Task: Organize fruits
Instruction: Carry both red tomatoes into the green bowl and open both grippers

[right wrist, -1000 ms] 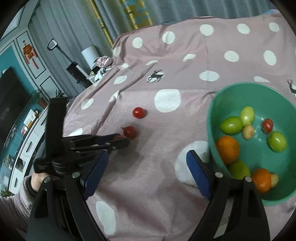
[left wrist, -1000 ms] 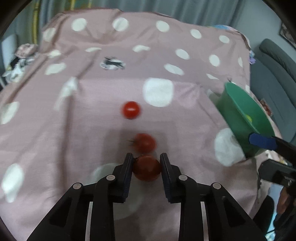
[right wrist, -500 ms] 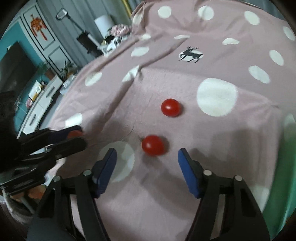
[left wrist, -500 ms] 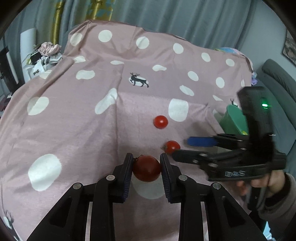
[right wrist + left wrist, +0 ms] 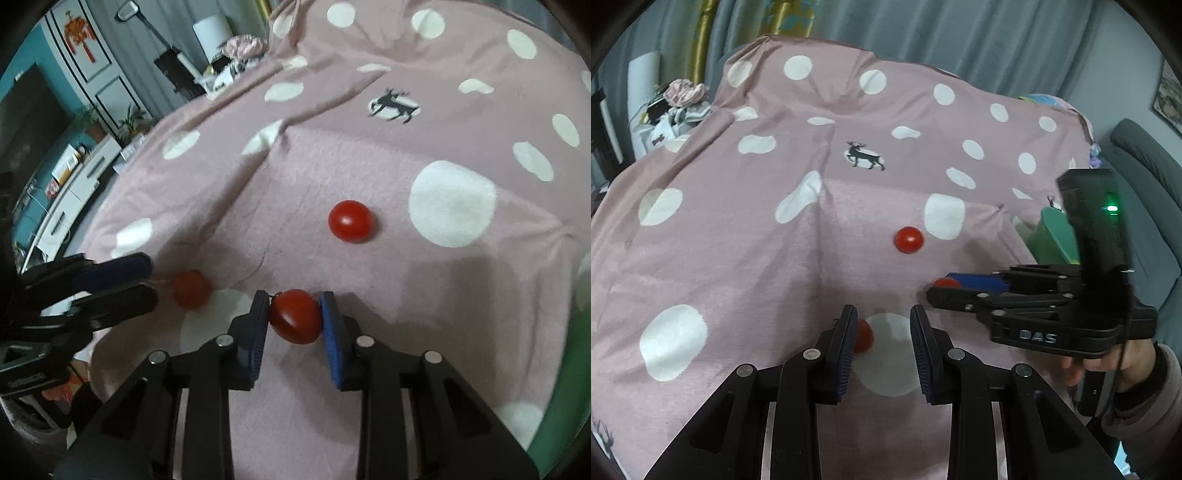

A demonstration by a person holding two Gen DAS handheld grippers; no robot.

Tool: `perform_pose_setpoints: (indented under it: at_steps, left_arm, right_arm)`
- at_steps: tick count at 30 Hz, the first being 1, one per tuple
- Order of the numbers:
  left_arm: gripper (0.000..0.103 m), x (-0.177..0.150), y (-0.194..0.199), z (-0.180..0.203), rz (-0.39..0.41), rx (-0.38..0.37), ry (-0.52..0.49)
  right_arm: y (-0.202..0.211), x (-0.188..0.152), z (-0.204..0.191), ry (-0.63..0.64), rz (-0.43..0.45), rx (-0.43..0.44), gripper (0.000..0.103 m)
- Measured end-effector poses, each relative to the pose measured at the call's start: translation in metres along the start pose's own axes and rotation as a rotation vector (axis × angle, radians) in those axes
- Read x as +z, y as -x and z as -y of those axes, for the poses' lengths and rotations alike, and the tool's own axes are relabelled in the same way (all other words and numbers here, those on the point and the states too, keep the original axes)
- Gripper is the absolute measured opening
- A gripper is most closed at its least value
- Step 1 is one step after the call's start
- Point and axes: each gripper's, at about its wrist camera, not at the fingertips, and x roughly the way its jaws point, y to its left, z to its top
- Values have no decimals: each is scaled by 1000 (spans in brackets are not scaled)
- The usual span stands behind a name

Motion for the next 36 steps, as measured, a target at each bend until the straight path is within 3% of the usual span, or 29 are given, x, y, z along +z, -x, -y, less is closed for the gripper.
perform_pose_setpoints:
  at_steps: [6, 10, 13, 20, 30, 36]
  left_arm:
    - [30, 3, 2, 11, 1, -2, -38]
    - [30, -3, -12, 13, -47, 76, -92]
    - [30, -7, -20, 12, -69, 79, -95]
    - [30, 3, -53, 10, -124, 141, -141]
    - [30, 16, -80, 19, -171, 126, -171]
    - [27, 11, -77, 23, -175, 123, -173]
  right_arm:
    - [47, -19, 11, -49, 94, 7, 29]
    - [71, -36, 17, -80, 135, 21, 29]
    - [81, -50, 18, -97, 148, 43, 29]
    - [81, -61, 25, -136, 156, 77, 29]
    - [81, -61, 28, -135, 163, 109, 29]
    - [82, -62, 31, -141, 169, 112, 29]
